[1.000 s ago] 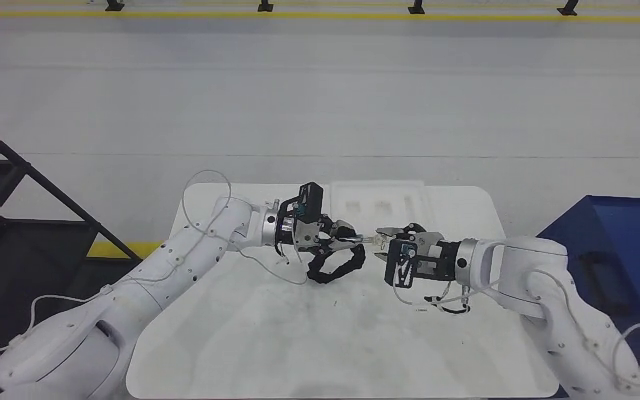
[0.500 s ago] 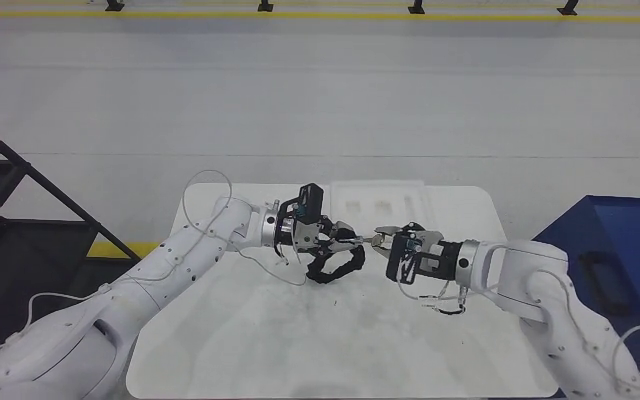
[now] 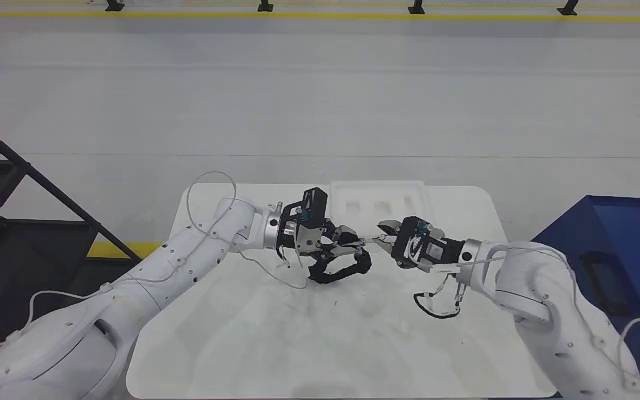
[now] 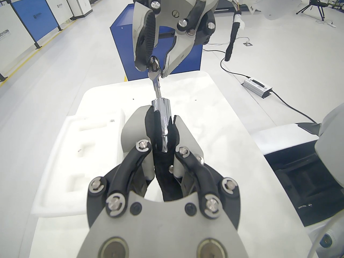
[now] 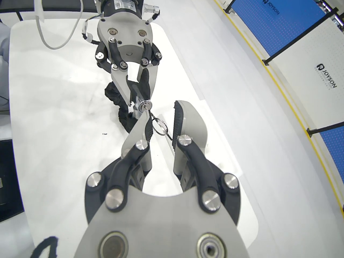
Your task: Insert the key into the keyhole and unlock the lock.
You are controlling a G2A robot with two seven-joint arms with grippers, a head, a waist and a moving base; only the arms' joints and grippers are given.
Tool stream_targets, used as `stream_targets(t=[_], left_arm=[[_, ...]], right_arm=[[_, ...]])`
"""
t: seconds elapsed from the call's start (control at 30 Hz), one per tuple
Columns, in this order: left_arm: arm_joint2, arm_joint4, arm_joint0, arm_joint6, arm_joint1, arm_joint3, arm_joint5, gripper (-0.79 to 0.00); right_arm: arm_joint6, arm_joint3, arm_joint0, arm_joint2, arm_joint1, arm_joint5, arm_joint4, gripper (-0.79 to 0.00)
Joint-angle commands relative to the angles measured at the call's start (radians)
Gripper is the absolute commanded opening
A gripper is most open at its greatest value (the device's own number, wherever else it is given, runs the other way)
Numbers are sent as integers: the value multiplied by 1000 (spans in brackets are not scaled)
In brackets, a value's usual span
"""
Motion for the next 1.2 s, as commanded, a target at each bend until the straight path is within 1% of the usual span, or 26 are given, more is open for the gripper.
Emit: stream_targets(t=[0.0, 0.13, 0.27, 0.3, 0.33, 0.37, 0.47, 0.57, 0.73, 0.93, 1.07, 1.13, 1.17], left_arm=[[0, 4, -1, 5, 0, -1, 0, -785], [-5, 25, -1, 16, -1, -5, 0, -785], [-14, 50, 2, 24, -2, -3, 0, -785], [-17, 57, 3, 23, -3, -1, 0, -785], [-21, 63, 4, 21, -4, 2, 0, -785], [-25, 73, 5, 15, -5, 8, 4, -785], [-34, 89, 14, 3, -10, 22, 13, -785], [-36, 105, 26, -19, -18, 46, 25, -785], [-25, 114, 48, -44, -39, 100, 10, -785], [36, 115, 79, -106, -85, 164, 0, -785], [98, 108, 83, -133, -121, 208, 0, -785], [141, 111, 79, -148, -139, 224, 0, -785], [162, 108, 73, -150, -148, 236, 0, -686]], right_arm=[[16, 6, 0, 0, -1, 13, 42, -785], [53, 21, 4, 0, -3, 56, 136, -785], [95, 31, 11, -4, -4, 77, 217, -785], [107, 38, 11, -8, -5, 78, 240, -646], [120, 40, 16, -8, -4, 79, 251, -111], [126, 41, 20, -8, -4, 80, 258, 0], [145, 50, 25, -8, -4, 74, 282, 0], [134, 61, 19, -3, -3, 74, 324, 0], [133, 62, 3, 32, 2, 81, 371, 0], [145, 48, -20, 70, 8, 95, 376, 0], [150, 44, -32, 83, 11, 101, 371, 0], [150, 43, -36, 83, 12, 103, 370, 0], [151, 43, -37, 82, 12, 104, 367, 0]])
